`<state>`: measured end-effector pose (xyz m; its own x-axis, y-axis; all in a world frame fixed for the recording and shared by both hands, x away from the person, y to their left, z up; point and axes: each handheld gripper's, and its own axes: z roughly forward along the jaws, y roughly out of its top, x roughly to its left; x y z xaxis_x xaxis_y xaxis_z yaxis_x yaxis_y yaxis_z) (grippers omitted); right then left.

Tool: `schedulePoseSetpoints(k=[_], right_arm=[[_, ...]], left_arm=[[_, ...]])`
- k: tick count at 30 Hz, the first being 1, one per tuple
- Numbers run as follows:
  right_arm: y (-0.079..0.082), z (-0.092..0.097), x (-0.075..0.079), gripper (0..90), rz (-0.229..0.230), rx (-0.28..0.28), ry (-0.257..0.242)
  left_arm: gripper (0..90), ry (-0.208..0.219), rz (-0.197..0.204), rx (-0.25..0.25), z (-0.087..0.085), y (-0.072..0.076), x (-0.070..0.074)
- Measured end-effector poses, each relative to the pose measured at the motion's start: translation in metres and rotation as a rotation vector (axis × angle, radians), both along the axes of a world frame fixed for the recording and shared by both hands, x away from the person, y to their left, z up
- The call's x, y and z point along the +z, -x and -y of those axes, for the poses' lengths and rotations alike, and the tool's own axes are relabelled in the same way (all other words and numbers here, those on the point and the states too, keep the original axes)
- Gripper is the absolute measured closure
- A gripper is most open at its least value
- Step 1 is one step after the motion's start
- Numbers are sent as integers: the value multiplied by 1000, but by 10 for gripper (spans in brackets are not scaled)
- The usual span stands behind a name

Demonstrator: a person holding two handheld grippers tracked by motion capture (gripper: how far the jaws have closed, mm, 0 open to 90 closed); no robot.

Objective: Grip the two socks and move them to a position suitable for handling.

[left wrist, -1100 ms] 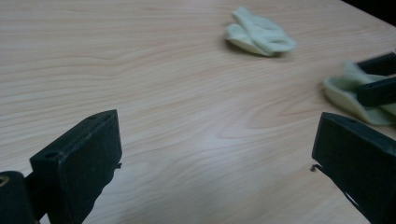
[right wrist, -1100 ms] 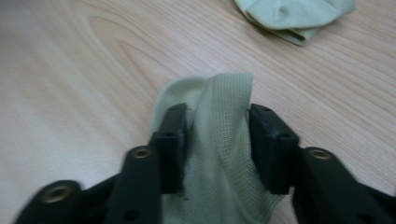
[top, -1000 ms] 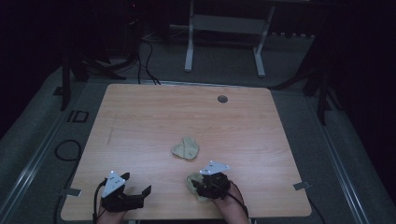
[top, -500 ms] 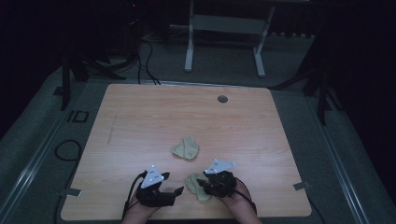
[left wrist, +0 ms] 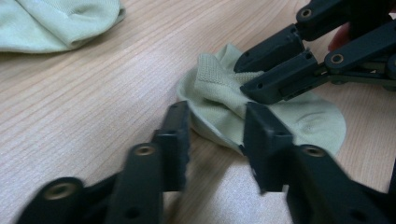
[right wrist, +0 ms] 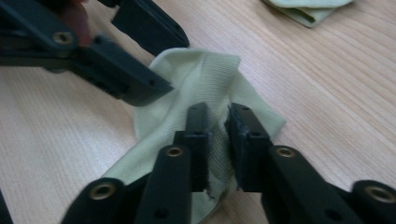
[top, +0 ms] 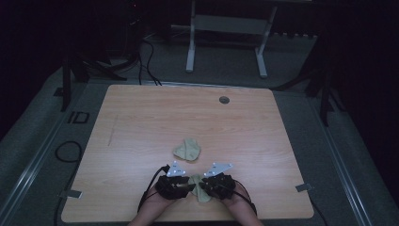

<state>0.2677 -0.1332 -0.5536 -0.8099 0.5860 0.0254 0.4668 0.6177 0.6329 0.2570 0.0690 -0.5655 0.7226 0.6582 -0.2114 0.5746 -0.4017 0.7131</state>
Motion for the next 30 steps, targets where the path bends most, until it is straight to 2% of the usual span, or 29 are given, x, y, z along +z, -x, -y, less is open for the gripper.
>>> schedulePoseSetpoints(k=[5, 7, 10, 13, 19, 24, 26, 27, 30], right_arm=[[0, -1, 0, 830, 7, 19, 8], [0, -2, 0, 843, 6, 18, 9], [2, -2, 3, 855, 24, 10, 18], [4, 1, 13, 857, 42, 5, -3], [9, 16, 42, 858, 73, -13, -79], [12, 32, 62, 857, 105, -49, -133], [12, 35, 64, 857, 107, -57, -138], [12, 46, 67, 857, 109, -87, -150], [10, 60, 66, 857, 82, -119, -171]], left_arm=[[829, -6, -16, 15, 2, 0, -4], [877, -4, -10, 25, 2, 0, -4], [887, 9, 10, 34, 1, 2, 0], [890, 22, 33, 49, -1, 5, 6], [891, 48, 74, 69, -7, 14, 24], [891, 83, 113, 125, -16, 22, 40], [890, 83, 113, 125, -16, 22, 40], [890, 95, 109, 148, -22, 28, 45], [890, 98, 97, 151, -25, 34, 46]])
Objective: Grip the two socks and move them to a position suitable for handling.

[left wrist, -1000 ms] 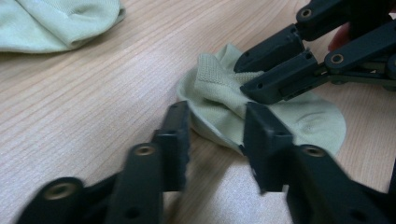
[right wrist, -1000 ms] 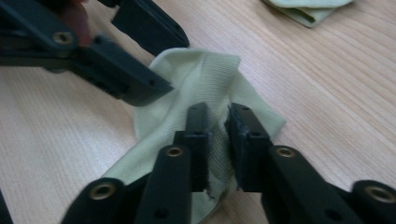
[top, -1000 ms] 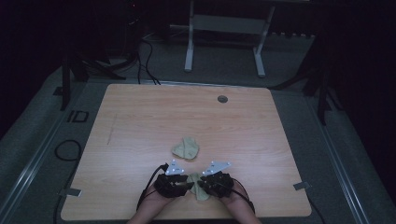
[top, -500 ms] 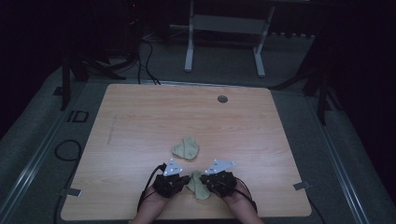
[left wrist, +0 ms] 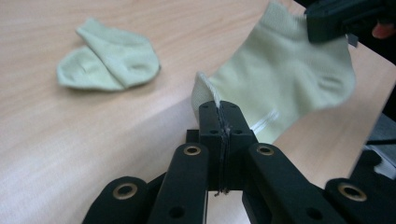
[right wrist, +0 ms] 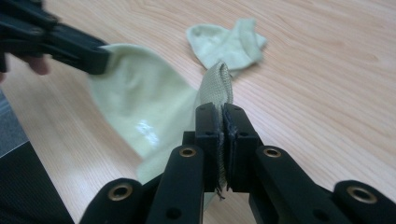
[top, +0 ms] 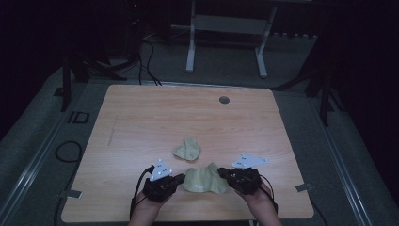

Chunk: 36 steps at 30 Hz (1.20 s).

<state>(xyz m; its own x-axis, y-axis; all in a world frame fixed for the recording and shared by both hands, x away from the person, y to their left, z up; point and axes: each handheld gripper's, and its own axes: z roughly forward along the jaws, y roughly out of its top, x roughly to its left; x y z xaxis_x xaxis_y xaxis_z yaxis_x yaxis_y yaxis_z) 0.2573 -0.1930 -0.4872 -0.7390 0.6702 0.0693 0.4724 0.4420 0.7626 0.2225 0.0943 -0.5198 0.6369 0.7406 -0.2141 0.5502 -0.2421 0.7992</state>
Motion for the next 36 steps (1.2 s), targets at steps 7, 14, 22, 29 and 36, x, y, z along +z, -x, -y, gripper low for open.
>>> schedulePoseSetpoints(k=[7, 14, 22, 29, 36], right_arm=[[-2, 21, -23, 855, -77, -41, 14], [-6, 29, -49, 851, -136, -60, 51], [-6, 32, -40, 684, -113, -73, 57], [-1, 15, -36, 660, -105, -14, 62], [-2, -3, -62, 653, -109, 22, 145]], left_arm=[[889, 2, -70, 27, -2, 8, -22], [886, -42, -114, -8, 6, 9, -43], [611, -24, -38, -16, 0, 9, -24], [829, -50, -20, -74, 13, 8, -23], [851, -113, -53, -91, 26, 0, -42]])
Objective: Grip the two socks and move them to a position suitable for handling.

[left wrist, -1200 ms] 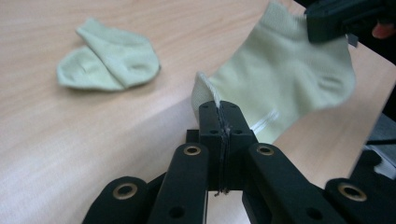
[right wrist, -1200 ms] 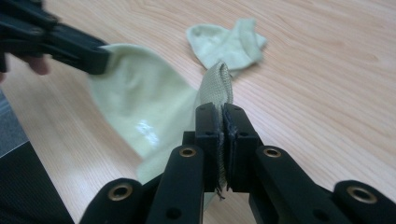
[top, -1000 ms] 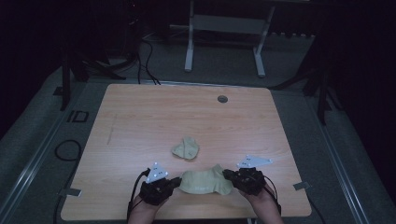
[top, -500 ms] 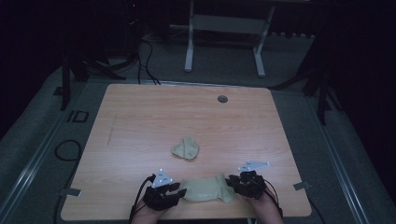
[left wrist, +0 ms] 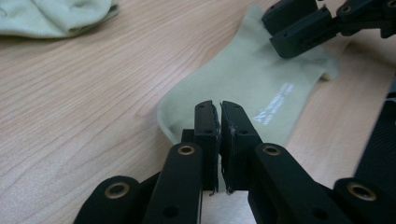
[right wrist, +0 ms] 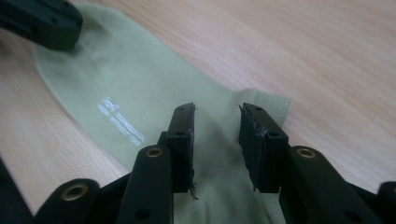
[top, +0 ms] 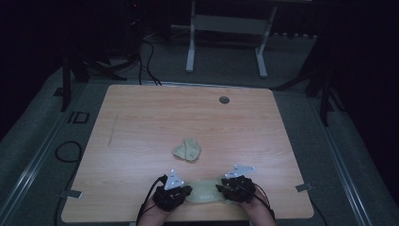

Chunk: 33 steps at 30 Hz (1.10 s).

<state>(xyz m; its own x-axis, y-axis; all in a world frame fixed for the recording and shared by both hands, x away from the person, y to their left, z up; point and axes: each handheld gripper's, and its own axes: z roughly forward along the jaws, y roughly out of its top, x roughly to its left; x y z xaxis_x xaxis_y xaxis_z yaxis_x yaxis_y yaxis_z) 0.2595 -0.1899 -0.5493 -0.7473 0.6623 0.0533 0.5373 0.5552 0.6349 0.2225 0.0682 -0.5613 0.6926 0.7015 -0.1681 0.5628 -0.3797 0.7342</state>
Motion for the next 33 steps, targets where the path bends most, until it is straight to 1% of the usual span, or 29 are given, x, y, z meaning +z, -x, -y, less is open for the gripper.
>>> schedulePoseSetpoints(k=[1, 2, 4, 5, 6, 8, 10, 15, 18, 22, 25, 27, 29, 30, 31, 33], right_arm=[[-1, 0, -3, 651, -1, 1, 10], [0, 1, -5, 648, 11, 4, 16], [1, 2, -6, 636, 15, 5, 14], [1, 3, -6, 628, 18, 7, 18], [1, 4, -6, 618, 22, 10, 24], [1, 6, -6, 598, 28, 22, 27], [3, 8, -6, 595, 44, 29, 39], [5, 9, -5, 589, 47, 35, 45], [7, 8, -6, 569, 50, 36, 49], [14, 8, -7, 551, 66, 38, 49], [17, 10, -8, 541, 71, 38, 44], [17, 9, -8, 536, 79, 44, 56], [17, 7, -6, 519, 82, 52, 70], [17, 6, -6, 514, 82, 56, 72], [16, 6, -4, 508, 79, 64, 64], [16, 5, 0, 490, 76, 69, 45]], left_arm=[[851, -12, 1, 5, 0, -1, -2], [851, -17, -6, 8, -1, -2, -4], [851, -31, -19, 22, -4, -5, -7], [852, -7, -30, 25, -7, -5, -9], [852, -1, -35, 28, -8, -5, -9], [851, -11, -28, 30, -9, -4, -9], [852, -5, -29, 33, -10, -3, -9], [840, -2, -30, 28, -10, -2, -9], [800, 0, -26, 13, -9, -3, -9], [737, 11, -19, 13, -8, -7, -10], [719, 15, -18, 8, -8, -9, -10], [704, 16, -16, 5, -7, -10, -10], [667, 32, -26, -3, -7, -10, -9], [654, 41, -24, -5, -7, -9, -8], [624, 42, -21, -7, -8, -8, -7], [558, 66, 7, 2, -11, -5, -1]])
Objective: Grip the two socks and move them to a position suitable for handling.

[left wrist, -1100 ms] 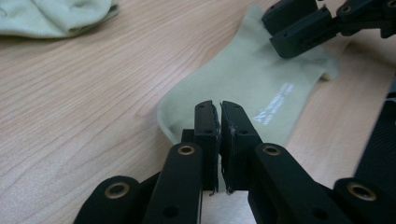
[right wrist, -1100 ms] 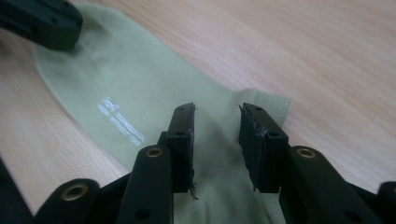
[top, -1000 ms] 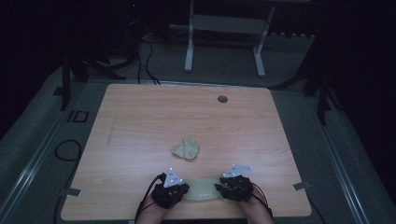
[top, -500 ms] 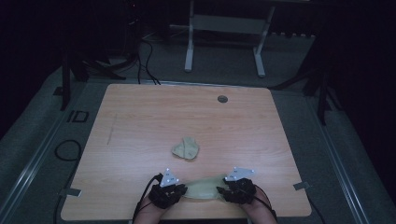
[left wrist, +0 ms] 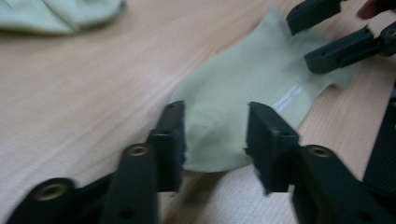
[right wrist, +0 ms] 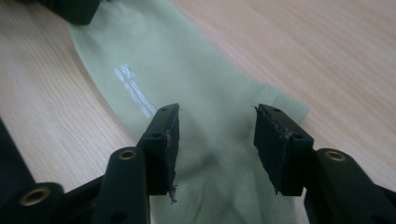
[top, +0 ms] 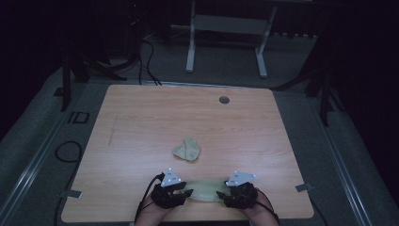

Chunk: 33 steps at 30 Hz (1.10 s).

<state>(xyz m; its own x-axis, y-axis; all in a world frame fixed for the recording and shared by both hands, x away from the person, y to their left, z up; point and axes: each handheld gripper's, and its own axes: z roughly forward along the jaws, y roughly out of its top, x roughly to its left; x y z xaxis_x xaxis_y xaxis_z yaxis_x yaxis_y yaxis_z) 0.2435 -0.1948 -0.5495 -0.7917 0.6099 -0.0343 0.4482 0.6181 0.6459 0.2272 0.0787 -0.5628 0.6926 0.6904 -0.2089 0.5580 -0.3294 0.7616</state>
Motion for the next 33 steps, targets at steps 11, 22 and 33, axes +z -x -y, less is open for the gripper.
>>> schedulePoseSetpoints(k=[11, 22, 33], right_arm=[[-18, -7, 42, 388, 63, 9, -84], [-68, -53, 49, 363, 48, 14, -121], [-110, -105, 40, 365, 32, -26, -98]], left_arm=[[319, 14, 110, 47, -38, 8, 15], [266, -34, 121, 89, -68, 18, 1], [152, -43, 127, 107, -69, 20, -1]])
